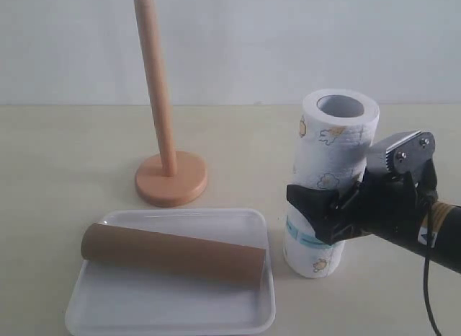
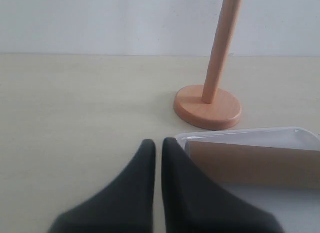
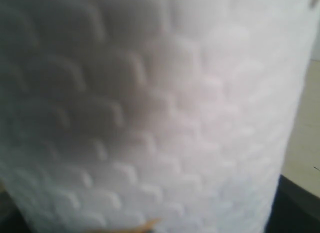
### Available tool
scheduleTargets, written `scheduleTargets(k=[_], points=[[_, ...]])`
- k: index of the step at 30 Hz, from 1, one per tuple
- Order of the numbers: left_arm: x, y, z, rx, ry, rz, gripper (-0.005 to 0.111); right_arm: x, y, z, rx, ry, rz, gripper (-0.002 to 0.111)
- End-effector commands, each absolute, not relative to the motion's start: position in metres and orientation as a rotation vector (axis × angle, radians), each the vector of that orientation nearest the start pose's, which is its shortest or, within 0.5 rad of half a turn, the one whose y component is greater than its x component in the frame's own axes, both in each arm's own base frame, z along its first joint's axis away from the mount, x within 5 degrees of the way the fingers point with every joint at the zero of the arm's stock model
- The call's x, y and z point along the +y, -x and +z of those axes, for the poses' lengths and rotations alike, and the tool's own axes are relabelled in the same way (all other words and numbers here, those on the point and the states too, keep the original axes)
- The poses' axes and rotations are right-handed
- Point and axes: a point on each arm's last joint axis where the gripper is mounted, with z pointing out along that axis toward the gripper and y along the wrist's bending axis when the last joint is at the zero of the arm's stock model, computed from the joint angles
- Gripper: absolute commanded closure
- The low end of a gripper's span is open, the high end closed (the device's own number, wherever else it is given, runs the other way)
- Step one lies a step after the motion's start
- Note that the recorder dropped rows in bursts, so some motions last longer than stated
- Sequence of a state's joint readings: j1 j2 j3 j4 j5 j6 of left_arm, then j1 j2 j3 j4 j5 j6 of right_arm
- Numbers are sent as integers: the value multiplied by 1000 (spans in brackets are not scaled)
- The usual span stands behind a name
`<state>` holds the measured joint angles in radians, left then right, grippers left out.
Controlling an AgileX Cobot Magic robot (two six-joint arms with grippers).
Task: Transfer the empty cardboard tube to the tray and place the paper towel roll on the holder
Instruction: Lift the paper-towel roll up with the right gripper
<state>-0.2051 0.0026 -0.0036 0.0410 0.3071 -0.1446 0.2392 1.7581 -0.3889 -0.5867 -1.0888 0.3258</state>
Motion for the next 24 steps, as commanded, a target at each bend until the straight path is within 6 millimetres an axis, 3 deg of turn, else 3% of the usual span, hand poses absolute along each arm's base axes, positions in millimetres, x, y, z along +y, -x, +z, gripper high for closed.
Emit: scheduleTargets(k=[1,8,11,19,24], points=[[-10,-53,185,1793,-84,-217,103,105,-242,137,1792,548,660,108],[-10,-53,185,1793,-84,-217,103,111,-244,163,1597,537,757,108],[-10,-53,185,1793,-84,-217,103,116,-248,191,1495,568,807,108],[-10,-53,185,1793,-84,-217,103,120,-254,256,1439,607,798,108],[-10,-53,185,1793,-84,-217,103,118,-254,325,1383,601,760,108]])
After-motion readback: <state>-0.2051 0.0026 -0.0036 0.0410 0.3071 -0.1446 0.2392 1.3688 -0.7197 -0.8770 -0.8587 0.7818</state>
